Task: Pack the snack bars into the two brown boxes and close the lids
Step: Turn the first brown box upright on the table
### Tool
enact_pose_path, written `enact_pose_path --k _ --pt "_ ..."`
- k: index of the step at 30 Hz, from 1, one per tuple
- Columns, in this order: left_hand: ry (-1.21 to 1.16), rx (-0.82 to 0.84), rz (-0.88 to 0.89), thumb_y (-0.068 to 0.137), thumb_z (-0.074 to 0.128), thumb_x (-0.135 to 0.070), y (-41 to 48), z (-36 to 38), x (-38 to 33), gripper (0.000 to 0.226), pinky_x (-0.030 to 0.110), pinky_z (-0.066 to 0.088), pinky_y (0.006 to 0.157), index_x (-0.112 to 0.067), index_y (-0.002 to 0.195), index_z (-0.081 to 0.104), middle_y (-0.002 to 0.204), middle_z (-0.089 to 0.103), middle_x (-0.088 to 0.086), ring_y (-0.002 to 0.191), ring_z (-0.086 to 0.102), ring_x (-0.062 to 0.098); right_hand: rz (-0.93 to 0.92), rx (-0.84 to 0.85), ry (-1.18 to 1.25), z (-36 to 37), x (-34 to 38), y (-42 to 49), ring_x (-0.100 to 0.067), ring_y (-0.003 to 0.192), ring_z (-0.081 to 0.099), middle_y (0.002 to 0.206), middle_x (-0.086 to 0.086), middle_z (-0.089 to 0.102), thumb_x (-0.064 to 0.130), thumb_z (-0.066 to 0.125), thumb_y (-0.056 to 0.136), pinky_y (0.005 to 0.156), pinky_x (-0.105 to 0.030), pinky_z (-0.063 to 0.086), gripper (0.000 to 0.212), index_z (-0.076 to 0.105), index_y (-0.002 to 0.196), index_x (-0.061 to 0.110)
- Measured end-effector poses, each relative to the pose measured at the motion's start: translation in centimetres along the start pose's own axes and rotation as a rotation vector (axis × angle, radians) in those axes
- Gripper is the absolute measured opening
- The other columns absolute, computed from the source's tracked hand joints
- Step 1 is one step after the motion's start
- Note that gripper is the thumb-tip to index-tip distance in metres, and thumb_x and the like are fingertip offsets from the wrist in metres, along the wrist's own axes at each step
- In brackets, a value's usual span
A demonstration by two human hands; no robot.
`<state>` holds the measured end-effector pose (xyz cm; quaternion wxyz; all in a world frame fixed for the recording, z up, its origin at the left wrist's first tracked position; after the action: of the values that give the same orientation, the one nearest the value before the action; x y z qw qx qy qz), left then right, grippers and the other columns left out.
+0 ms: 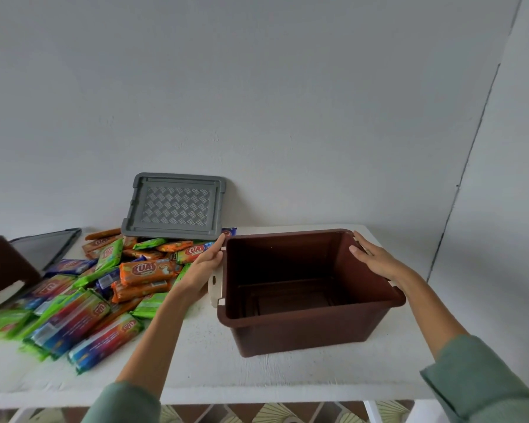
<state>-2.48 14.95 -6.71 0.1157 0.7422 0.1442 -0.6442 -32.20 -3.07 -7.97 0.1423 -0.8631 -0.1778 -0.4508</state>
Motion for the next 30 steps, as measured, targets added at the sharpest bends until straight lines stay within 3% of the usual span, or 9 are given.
enact_pose_path --k 3,5,8,12,17,20,24,30 --pt "0.250 -0.025 0.014 0.101 0.021 -0.008 0.8 0.5 -0.8 0.047 0.031 0.019 0.113 -0.017 0.147 0.015 0.152 0.024 0.009 0.141 0.021 0.023 0.029 -0.013 -0.001 0.1 -0.2 -0.2 -0.021 0.144 0.019 0.155 0.008 0.021 0.044 0.043 0.095 0.118 -0.042 0.018 0.059 0.016 0.147 0.038" --pt "0.279 -0.040 -0.014 0.101 0.024 -0.014 1.2 0.9 -1.1 0.047 0.036 0.017 0.114 -0.018 0.147 0.013 0.152 0.024 0.013 0.141 0.022 0.027 0.050 -0.021 -0.019 0.1 -0.2 -0.5 -0.023 0.144 0.019 0.156 0.006 0.020 0.044 0.044 0.094 0.117 -0.043 0.019 0.059 0.016 0.147 0.038" --pt "0.222 -0.085 -0.051 0.096 0.044 -0.034 1.2 1.2 -1.4 0.057 0.039 0.024 0.112 -0.023 0.146 0.021 0.147 0.035 0.010 0.136 0.033 0.028 0.069 -0.031 0.001 0.3 0.0 -1.1 -0.025 0.143 0.020 0.156 0.001 0.020 0.041 0.047 0.094 0.116 -0.043 0.020 0.061 0.017 0.147 0.037" --pt "0.304 -0.013 -0.047 0.087 0.061 -0.027 0.7 0.4 -0.9 0.075 0.043 0.037 0.108 -0.021 0.147 0.018 0.143 0.042 0.011 0.127 0.044 0.027 0.100 -0.055 -0.019 0.6 -0.1 -2.9 -0.028 0.143 0.022 0.155 -0.003 0.022 0.040 0.052 0.092 0.116 -0.045 0.022 0.064 0.020 0.146 0.037" --pt "0.492 0.025 -0.074 0.087 0.060 -0.032 -0.7 -0.5 0.5 0.077 0.038 0.036 0.108 -0.019 0.148 0.015 0.147 0.035 0.010 0.132 0.039 0.027 0.085 -0.061 -0.082 1.7 0.9 -5.6 -0.029 0.142 0.022 0.154 -0.005 0.027 0.037 0.052 0.093 0.115 -0.043 0.022 0.063 0.020 0.147 0.034" --pt "0.783 -0.040 -0.045 0.091 0.053 -0.034 -1.4 -0.8 0.9 0.077 0.036 0.029 0.109 -0.020 0.149 0.004 0.152 0.026 0.010 0.139 0.029 0.026 0.059 -0.078 -0.155 2.6 1.5 -6.6 -0.030 0.142 0.021 0.153 -0.004 0.028 0.036 0.051 0.093 0.114 -0.043 0.020 0.066 0.016 0.148 0.032" --pt "1.121 -0.095 -0.060 0.090 0.050 -0.041 -1.6 -0.6 0.8 0.082 0.037 0.035 0.104 -0.024 0.148 -0.006 0.151 0.031 0.008 0.135 0.036 0.025 0.061 -0.100 -0.196 3.3 1.3 -6.9 -0.030 0.141 0.024 0.152 -0.003 0.031 0.034 0.047 0.096 0.113 -0.044 0.022 0.061 0.015 0.148 0.032" --pt "1.086 -0.159 0.032 0.090 0.055 -0.033 -0.5 -0.2 0.6 0.080 0.033 0.033 0.104 -0.018 0.149 0.003 0.147 0.038 0.009 0.133 0.039 0.024 0.060 -0.138 -0.201 3.0 2.0 -5.8 -0.031 0.140 0.027 0.150 -0.003 0.035 0.034 0.041 0.098 0.111 -0.042 0.025 0.054 0.020 0.147 0.030"
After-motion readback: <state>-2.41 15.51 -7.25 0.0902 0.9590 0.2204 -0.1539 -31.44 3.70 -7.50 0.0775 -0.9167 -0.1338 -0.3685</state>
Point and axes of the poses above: each hand's wrist, its own y-axis towards the middle knuckle, its own z-axis out of the palm, x = y × z, the point moved 2 cm from there along y, towards the middle knuckle
